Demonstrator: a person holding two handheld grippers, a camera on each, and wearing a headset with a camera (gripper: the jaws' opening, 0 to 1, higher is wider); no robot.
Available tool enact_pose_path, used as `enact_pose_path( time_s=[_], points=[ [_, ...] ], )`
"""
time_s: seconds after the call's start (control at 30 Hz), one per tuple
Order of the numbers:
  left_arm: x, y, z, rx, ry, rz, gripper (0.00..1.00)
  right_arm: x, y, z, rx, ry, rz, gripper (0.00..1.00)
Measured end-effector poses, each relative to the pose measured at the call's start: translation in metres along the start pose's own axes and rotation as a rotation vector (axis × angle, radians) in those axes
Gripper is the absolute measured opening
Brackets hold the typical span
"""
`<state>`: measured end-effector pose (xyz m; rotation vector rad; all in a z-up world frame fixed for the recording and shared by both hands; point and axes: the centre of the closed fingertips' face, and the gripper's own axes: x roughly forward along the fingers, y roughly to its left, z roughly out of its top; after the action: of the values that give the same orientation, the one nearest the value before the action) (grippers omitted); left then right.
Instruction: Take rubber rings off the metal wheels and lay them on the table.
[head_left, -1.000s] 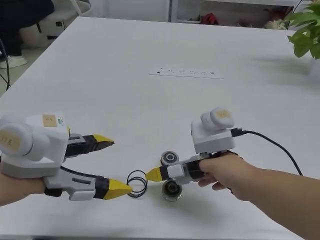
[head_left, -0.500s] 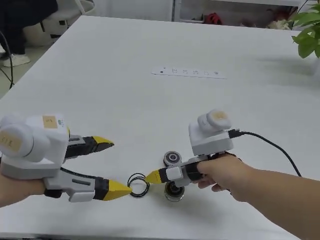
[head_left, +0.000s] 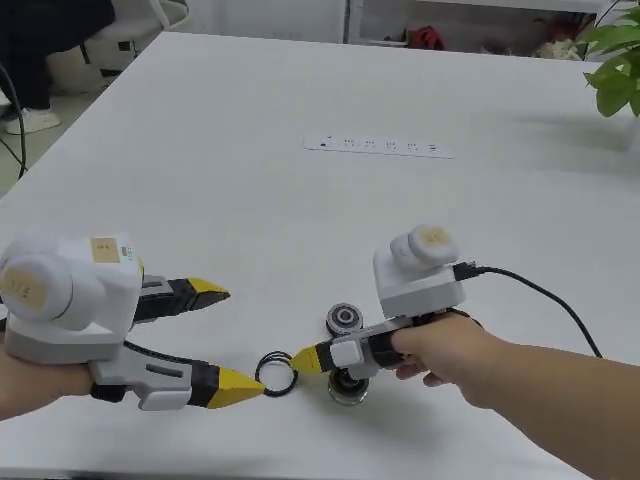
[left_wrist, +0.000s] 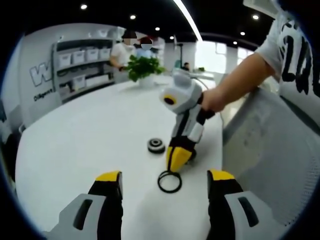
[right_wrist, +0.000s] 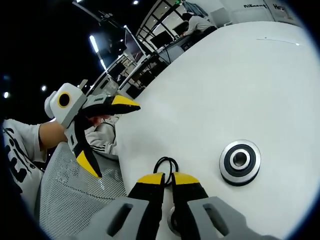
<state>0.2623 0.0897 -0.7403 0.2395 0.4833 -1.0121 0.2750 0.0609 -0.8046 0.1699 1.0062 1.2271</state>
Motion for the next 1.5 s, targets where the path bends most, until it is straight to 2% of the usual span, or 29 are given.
enact_pose_path(
  time_s=[0.13, 0.37, 0.77, 1.23, 1.5],
  points=[
    [0.000, -0.001, -0.001, 0.000, 0.004, -0.002, 0.70, 0.000, 0.001, -0.001, -0.018, 0.004, -0.001, 0.06],
    [0.000, -0.001, -0.002, 0.001, 0.009, -0.002, 0.70, 0.002, 0.004, -0.002, -0.094, 0.013, -0.018, 0.13],
    [0.001, -0.001, -0.001, -0.001, 0.008, -0.005, 0.69, -0.008, 0.004, 0.009, -0.114, -0.026, -0.019, 0.20],
    [0.008, 0.003, 0.013, 0.015, -0.003, -0.016, 0.69, -0.040, 0.000, 0.034, -0.128, -0.121, -0.043, 0.24],
    [0.015, 0.009, 0.023, 0.022, -0.013, -0.019, 0.69, -0.063, -0.012, 0.046, -0.122, -0.183, -0.078, 0.27]
  ],
)
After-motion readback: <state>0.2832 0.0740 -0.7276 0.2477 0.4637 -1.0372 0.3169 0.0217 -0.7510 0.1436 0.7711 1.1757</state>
